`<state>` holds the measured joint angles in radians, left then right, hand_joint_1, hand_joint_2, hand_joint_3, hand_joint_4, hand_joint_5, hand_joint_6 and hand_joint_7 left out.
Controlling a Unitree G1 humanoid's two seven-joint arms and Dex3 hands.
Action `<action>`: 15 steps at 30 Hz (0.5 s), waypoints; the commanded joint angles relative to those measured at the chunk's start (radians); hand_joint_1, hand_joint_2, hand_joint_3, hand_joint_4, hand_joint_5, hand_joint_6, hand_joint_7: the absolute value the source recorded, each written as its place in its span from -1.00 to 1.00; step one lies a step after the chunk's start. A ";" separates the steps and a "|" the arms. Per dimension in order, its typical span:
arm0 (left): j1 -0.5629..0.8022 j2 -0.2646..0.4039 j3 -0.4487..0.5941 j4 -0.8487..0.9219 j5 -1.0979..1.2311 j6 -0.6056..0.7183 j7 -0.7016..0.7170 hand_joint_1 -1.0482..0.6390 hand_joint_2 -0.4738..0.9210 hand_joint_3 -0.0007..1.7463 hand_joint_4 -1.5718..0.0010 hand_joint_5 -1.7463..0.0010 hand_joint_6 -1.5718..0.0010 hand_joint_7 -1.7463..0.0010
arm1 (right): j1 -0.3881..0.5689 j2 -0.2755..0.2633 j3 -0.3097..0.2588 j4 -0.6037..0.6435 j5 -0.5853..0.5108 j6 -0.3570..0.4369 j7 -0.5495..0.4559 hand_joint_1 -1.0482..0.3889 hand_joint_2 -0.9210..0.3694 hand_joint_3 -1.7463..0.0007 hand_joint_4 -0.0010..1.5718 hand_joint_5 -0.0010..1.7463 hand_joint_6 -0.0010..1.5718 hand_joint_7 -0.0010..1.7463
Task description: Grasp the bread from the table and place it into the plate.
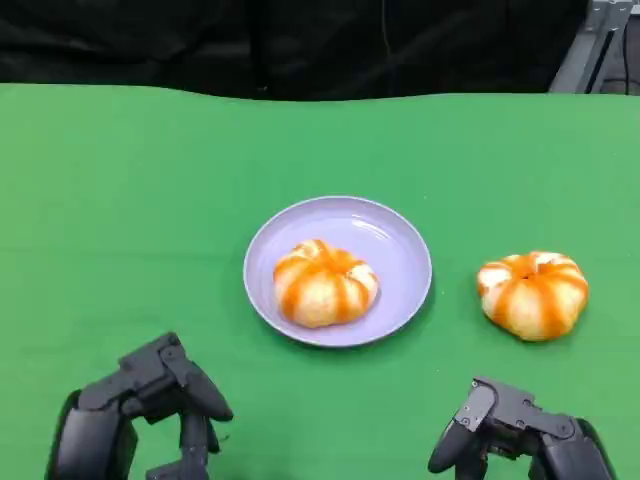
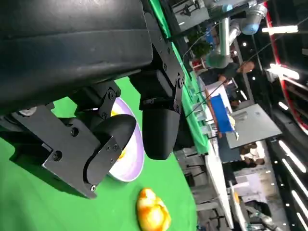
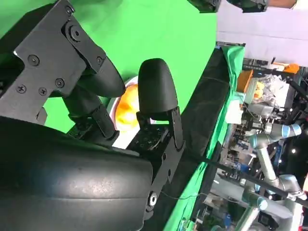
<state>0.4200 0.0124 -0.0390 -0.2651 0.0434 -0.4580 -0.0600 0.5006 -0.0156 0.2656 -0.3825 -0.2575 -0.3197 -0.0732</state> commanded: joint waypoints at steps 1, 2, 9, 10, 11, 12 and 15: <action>-0.037 0.004 0.010 0.030 0.013 -0.005 0.015 0.21 0.04 0.91 -0.20 -1.00 -0.02 -0.92 | -0.030 -0.010 -0.026 0.003 0.027 -0.005 0.011 0.50 0.08 -0.85 0.09 1.00 0.01 0.72; -0.053 0.007 0.010 0.041 0.012 0.003 0.012 0.20 0.02 0.94 -0.21 -1.00 -0.03 -0.94 | -0.042 -0.007 -0.030 0.009 0.030 -0.001 0.013 0.50 0.10 -0.86 0.09 1.00 0.01 0.72; -0.133 -0.002 0.000 0.104 0.021 0.031 0.018 0.22 -0.05 1.00 -0.27 -1.00 -0.08 -0.94 | -0.101 -0.012 -0.054 0.041 0.015 0.014 0.012 0.45 0.17 -0.88 0.11 0.99 0.06 0.65; -0.140 -0.005 -0.002 0.110 0.021 0.034 0.018 0.22 -0.05 1.00 -0.27 -1.00 -0.08 -0.93 | -0.106 -0.012 -0.056 0.044 0.015 0.017 0.013 0.44 0.17 -0.88 0.11 0.98 0.07 0.64; -0.147 -0.006 -0.005 0.114 0.023 0.038 0.018 0.22 -0.05 1.00 -0.28 -1.00 -0.09 -0.93 | -0.114 -0.012 -0.060 0.047 0.016 0.022 0.013 0.44 0.17 -0.87 0.11 0.98 0.08 0.64; -0.153 -0.006 -0.008 0.116 0.026 0.041 0.017 0.22 -0.07 1.00 -0.27 -1.00 -0.10 -0.92 | -0.121 -0.010 -0.063 0.049 0.019 0.030 0.015 0.44 0.16 -0.88 0.13 0.99 0.08 0.64; -0.162 -0.004 -0.013 0.119 0.025 0.048 0.011 0.22 -0.09 1.00 -0.25 -1.00 -0.11 -0.91 | -0.135 -0.005 -0.070 0.049 0.023 0.049 0.017 0.44 0.17 -0.90 0.17 1.00 0.08 0.64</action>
<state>0.2656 0.0025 -0.0505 -0.1547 0.0634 -0.4208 -0.0537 0.3768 -0.0171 0.2045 -0.3354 -0.2430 -0.2868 -0.0606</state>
